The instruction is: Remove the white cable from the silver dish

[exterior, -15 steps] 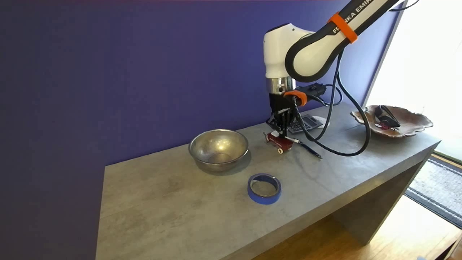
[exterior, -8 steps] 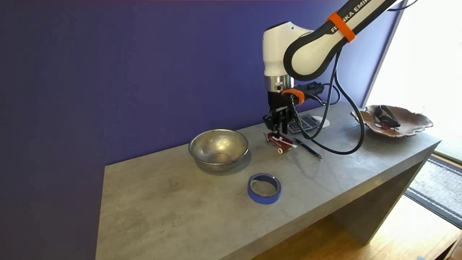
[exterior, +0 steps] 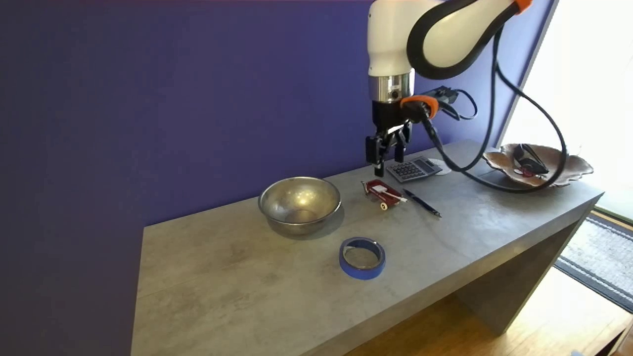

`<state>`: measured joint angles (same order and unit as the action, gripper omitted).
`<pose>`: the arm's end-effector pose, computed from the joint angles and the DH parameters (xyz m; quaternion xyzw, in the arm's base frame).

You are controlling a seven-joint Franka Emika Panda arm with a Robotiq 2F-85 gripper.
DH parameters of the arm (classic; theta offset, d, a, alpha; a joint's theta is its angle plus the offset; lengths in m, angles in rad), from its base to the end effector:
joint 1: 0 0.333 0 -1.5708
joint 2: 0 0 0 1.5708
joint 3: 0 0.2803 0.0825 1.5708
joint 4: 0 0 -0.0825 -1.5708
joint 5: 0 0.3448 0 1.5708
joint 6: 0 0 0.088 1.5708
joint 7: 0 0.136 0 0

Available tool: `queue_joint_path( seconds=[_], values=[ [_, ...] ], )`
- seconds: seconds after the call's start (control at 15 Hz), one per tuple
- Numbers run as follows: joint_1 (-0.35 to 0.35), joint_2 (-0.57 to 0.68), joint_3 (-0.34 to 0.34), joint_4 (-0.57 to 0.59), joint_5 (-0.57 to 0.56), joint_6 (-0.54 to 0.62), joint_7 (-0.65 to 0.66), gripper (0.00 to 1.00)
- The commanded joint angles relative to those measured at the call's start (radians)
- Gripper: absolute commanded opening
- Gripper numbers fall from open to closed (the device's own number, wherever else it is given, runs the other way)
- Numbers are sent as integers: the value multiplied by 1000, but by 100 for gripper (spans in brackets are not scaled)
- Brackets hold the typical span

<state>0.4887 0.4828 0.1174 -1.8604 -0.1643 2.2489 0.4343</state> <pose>0.4850 0.3241 0.2196 0.9894 0.1343 -0.0215 0.0516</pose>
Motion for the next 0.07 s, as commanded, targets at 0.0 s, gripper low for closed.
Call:
queue_joint_path(
  seconds=[0.0],
  values=[
    [-12, -28, 23, -20, -10, -6, 5, 100]
  ],
)
